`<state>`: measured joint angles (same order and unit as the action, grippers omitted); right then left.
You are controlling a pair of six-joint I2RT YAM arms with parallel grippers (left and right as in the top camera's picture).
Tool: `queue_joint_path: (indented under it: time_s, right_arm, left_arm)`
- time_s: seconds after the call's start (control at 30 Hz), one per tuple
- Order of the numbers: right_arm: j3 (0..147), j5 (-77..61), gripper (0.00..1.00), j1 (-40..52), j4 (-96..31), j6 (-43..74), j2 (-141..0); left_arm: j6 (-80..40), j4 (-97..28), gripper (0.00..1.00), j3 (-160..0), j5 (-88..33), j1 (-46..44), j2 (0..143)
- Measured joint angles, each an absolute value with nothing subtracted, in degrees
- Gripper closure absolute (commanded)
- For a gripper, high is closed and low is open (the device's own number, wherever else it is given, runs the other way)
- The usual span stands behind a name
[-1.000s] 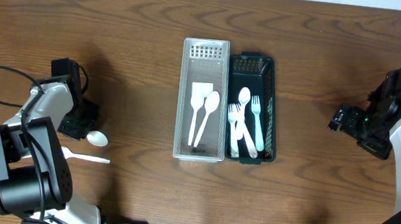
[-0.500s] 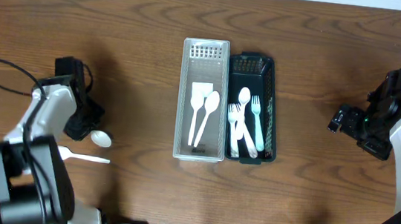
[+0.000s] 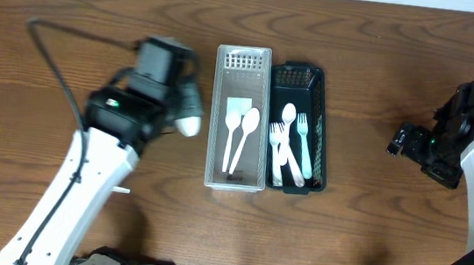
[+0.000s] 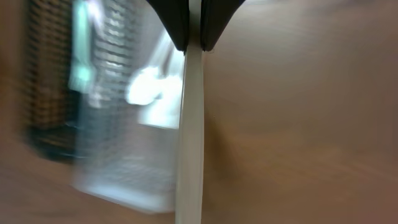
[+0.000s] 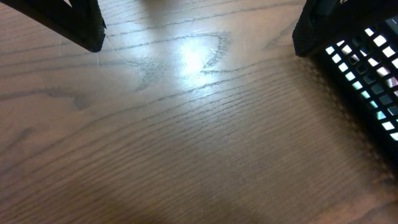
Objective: Pack container
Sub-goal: 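Place the spoon into the clear basket with left gripper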
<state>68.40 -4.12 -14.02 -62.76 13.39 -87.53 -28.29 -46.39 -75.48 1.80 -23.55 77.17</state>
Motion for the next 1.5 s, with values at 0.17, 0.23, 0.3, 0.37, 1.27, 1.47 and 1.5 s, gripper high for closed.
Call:
queue_joint_path:
  time_s: [0.17,0.23,0.3,0.37,1.27,1.47,1.5]
  right_arm:
    - [68.4,-4.2,0.01,-14.0,-62.7,13.4,-87.5]
    - [68.4,-4.2,0.01,-14.0,-62.7,13.4,-87.5]
    - [68.4,-4.3,0.01,-14.0,-62.8,13.4,-87.5]
    - [68.4,-4.3,0.01,-14.0,-62.8,13.4,-87.5]
    - [68.4,-4.3,0.01,-14.0,-63.5,13.4,-87.5]
    - [68.4,-4.4,0.01,-14.0,-63.9,13.3,-87.5]
    - [68.4,-4.4,0.01,-14.0,-63.9,13.3,-87.5]
  left_arm:
    - [-24.3,-41.3,0.94,-76.8,1.7,-34.9,80.0]
    - [-23.6,-40.5,0.94,-76.9,1.7,-37.0,83.4]
    - [-23.2,-40.1,0.94,-76.9,1.7,-38.3,87.8]
    - [-22.8,-40.1,0.94,-76.9,1.7,-39.0,92.8]
    - [-31.4,-59.3,0.50,-82.5,8.3,-14.7,77.5]
    - [-49.7,-69.7,0.29,-81.1,9.7,8.1,67.0]
    - [-53.1,-70.5,0.28,-79.7,9.7,12.0,65.6]
